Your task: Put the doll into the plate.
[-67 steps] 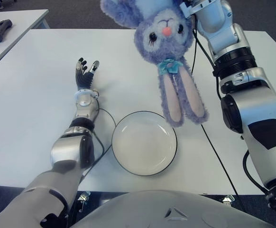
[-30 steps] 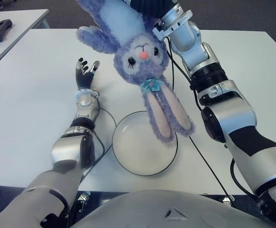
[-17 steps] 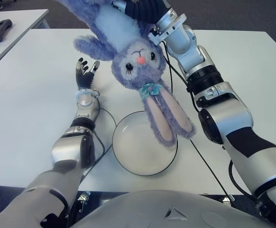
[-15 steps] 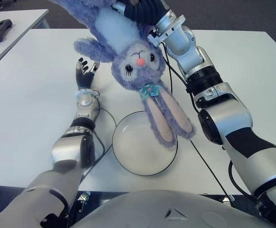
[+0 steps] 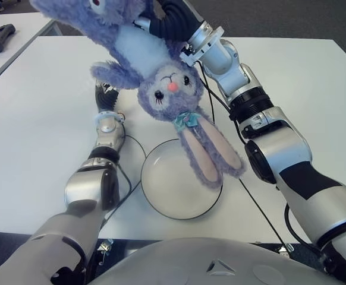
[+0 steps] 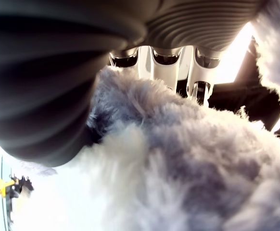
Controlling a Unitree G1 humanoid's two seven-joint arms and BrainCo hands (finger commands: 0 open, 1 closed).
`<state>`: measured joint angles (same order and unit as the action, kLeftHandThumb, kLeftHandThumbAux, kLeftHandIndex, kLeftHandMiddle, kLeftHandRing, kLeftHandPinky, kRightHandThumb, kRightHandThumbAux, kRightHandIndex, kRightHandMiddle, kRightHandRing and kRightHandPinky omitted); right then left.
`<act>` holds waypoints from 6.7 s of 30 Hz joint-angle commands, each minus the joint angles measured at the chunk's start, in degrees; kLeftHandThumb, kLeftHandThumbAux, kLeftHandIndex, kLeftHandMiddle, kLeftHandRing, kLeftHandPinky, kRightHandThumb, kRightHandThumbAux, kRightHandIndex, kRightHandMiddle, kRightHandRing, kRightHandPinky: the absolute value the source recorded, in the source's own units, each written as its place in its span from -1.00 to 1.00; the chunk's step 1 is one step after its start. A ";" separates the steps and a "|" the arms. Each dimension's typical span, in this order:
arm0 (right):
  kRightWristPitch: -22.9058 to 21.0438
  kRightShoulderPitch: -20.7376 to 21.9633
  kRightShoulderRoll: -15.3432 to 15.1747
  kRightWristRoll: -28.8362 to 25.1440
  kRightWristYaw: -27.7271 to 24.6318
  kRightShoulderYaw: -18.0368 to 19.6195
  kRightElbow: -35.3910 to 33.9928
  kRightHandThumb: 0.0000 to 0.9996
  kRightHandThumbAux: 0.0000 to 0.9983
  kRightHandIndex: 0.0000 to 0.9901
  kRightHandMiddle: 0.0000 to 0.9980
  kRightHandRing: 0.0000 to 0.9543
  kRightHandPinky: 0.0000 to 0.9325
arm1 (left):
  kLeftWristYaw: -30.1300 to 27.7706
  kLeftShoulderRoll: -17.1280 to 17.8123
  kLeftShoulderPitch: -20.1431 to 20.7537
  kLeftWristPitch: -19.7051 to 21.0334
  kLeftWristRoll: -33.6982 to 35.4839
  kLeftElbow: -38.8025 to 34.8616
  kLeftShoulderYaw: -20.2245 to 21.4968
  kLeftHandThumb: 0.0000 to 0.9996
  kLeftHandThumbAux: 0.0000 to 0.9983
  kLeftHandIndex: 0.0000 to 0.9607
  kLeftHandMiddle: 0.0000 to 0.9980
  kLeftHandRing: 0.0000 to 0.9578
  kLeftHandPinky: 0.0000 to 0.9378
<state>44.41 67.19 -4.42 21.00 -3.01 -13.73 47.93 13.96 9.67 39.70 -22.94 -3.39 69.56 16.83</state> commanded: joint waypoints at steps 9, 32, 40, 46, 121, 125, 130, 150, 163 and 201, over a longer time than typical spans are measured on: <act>0.86 -2.29 1.15 -0.74 -2.01 -1.79 -1.09 0.42 0.42 -0.11 0.64 0.75 0.82 | 1.20 -6.69 -10.85 9.28 -0.25 8.52 -0.77 -1.00 0.17 -0.83 -0.71 -0.74 -0.79; -3.90 -9.81 1.15 -2.22 -8.21 -2.54 -9.25 0.42 0.42 -0.11 0.64 0.73 0.80 | 1.74 -6.96 -10.89 8.78 -0.74 8.41 -1.37 -1.00 0.14 -0.81 -0.69 -0.73 -0.78; -5.52 -11.30 0.51 -2.07 -10.45 -3.71 -9.91 0.42 0.42 -0.11 0.61 0.70 0.75 | 1.70 -6.88 -10.74 9.33 -0.73 8.43 -1.55 -1.00 0.14 -0.80 -0.68 -0.72 -0.76; -7.26 -13.84 -0.55 -1.36 -11.49 -4.44 -11.67 0.42 0.42 -0.11 0.60 0.69 0.75 | 1.87 -6.84 -10.73 9.32 -0.91 8.42 -1.93 -1.00 0.14 -0.79 -0.67 -0.71 -0.75; -10.74 -18.51 -8.06 -6.20 -14.06 2.42 -31.31 0.44 0.42 -0.11 0.68 0.76 0.83 | 3.05 -7.21 -10.50 9.52 -0.51 8.46 -2.94 -1.00 0.08 -0.79 -0.65 -0.70 -0.75; -9.31 -16.77 -8.36 -6.70 -13.77 3.31 -30.89 0.44 0.42 -0.11 0.69 0.77 0.84 | 3.12 -7.30 -10.53 9.36 -0.60 8.43 -3.06 -1.00 0.08 -0.79 -0.66 -0.71 -0.75; -6.40 -15.80 -8.61 -6.79 -13.22 3.78 -29.95 0.44 0.42 -0.11 0.71 0.80 0.88 | 3.09 -7.37 -10.53 9.26 -0.66 8.41 -3.18 -1.00 0.06 -0.80 -0.67 -0.72 -0.78; -10.79 -14.90 -12.20 -5.85 -13.01 7.02 -35.65 0.45 0.42 -0.11 0.70 0.79 0.85 | 2.98 -7.35 -10.49 9.19 -0.41 8.43 -2.96 -1.00 0.03 -0.79 -0.65 -0.70 -0.72; -14.48 -21.14 -11.79 -5.32 -13.33 5.07 -44.76 0.44 0.41 -0.12 0.59 0.67 0.69 | 2.96 -7.34 -10.58 9.22 -0.48 8.45 -2.99 -1.00 0.04 -0.82 -0.66 -0.71 -0.75; -33.98 -42.10 -24.00 -16.39 -37.61 -1.28 -68.05 0.41 0.44 -0.12 0.53 0.58 0.56 | 3.52 -7.27 -11.87 7.03 -0.21 8.36 -2.43 -1.00 0.29 -0.78 -0.68 -0.72 -0.72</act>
<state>11.44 25.34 -28.88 6.26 -39.21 -13.95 -20.25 17.71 7.66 40.01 -22.60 -3.42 69.56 14.62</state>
